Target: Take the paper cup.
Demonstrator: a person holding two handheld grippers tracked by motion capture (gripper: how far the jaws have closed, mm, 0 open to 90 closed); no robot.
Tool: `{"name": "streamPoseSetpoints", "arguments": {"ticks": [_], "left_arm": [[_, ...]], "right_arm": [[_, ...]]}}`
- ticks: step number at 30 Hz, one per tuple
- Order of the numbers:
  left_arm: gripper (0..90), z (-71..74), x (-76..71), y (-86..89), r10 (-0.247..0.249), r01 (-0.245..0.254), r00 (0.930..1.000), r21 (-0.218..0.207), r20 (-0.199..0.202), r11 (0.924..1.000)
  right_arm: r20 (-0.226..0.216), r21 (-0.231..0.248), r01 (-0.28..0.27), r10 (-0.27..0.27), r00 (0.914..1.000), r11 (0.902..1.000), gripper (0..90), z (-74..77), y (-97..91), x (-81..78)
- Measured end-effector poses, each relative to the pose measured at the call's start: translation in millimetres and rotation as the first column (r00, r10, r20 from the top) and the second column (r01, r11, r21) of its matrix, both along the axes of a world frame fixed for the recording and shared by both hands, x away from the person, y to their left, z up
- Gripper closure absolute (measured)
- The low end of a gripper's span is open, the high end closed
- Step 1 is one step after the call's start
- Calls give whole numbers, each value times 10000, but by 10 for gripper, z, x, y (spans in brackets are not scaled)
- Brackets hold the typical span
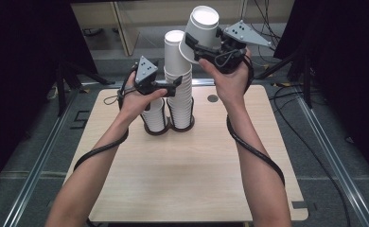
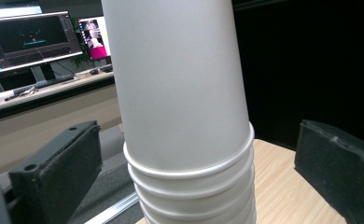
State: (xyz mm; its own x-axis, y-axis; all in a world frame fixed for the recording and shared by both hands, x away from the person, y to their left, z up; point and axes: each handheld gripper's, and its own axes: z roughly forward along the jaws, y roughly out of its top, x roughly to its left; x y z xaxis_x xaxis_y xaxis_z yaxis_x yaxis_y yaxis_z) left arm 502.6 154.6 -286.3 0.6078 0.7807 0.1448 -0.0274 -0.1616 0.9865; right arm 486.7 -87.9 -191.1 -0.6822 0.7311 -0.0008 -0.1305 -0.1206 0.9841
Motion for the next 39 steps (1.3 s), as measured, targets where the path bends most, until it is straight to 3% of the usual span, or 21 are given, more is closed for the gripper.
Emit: {"name": "streamPoseSetpoints", "arguments": {"ticks": [19,39], "left_arm": [[0,-18,-334,120,-449,448,9990,173,25,9988],[0,-134,-685,180,-848,847,9964,421,15,9955]], "right_arm": [[96,-263,147,-145,9998,9995,219,-98,-123,-206],[-124,-524,180,-186,9998,9985,220,-372,-235,-415]]}}
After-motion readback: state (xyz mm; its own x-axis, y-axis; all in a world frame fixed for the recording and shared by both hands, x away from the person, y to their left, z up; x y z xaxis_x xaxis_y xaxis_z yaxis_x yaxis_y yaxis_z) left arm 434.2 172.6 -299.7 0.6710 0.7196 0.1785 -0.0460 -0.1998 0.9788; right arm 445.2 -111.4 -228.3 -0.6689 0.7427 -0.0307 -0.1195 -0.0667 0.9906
